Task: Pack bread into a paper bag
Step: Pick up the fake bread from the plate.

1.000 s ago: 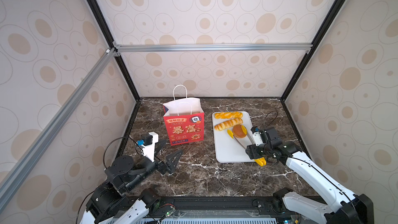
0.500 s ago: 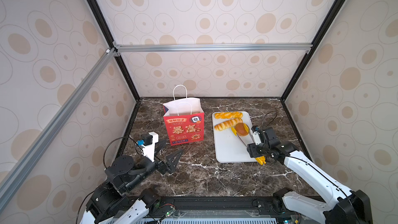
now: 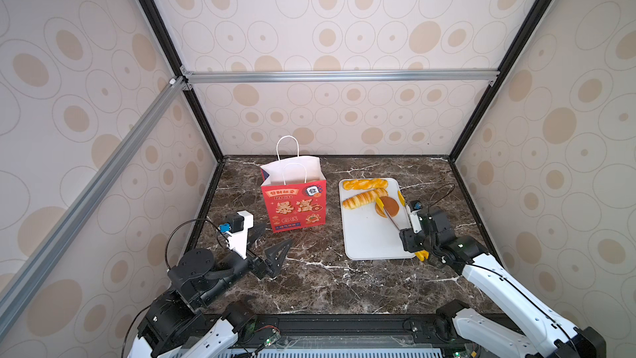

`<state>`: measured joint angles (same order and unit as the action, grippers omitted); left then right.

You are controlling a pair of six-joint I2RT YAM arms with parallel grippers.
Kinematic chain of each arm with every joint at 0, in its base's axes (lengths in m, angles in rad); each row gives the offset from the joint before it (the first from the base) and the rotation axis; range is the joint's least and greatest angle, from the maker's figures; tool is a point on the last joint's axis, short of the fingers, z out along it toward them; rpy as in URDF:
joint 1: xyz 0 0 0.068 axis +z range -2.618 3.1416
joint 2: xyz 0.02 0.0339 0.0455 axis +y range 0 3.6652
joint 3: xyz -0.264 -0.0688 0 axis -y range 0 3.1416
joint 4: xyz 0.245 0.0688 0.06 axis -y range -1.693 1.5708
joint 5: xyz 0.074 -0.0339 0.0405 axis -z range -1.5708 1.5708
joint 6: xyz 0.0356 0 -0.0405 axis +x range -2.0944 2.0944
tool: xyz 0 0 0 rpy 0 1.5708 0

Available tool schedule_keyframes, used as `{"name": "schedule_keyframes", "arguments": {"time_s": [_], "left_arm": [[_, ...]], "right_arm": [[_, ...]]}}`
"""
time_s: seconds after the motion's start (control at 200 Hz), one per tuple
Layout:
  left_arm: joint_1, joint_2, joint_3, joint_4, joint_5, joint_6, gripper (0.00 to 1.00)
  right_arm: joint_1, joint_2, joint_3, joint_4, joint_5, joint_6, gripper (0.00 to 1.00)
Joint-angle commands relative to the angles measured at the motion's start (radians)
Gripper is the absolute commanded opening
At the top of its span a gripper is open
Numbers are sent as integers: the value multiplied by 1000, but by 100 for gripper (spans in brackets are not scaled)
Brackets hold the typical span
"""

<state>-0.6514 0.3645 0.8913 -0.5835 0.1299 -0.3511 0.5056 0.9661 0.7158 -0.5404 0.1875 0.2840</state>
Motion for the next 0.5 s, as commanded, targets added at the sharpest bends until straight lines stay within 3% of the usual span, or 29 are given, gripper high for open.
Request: {"name": "schedule_keyframes", "arguments": {"time_s": [0.0, 0.325, 0.496], "left_arm": [[8, 8, 6, 22, 8, -2, 99], [7, 8, 6, 25, 11, 0, 99], [7, 8, 7, 25, 11, 1, 99]], "right_arm": [[4, 48, -1, 62, 15, 3, 68], [2, 190, -18, 106, 22, 20, 69], [2, 228, -4, 97, 27, 17, 64]]}}
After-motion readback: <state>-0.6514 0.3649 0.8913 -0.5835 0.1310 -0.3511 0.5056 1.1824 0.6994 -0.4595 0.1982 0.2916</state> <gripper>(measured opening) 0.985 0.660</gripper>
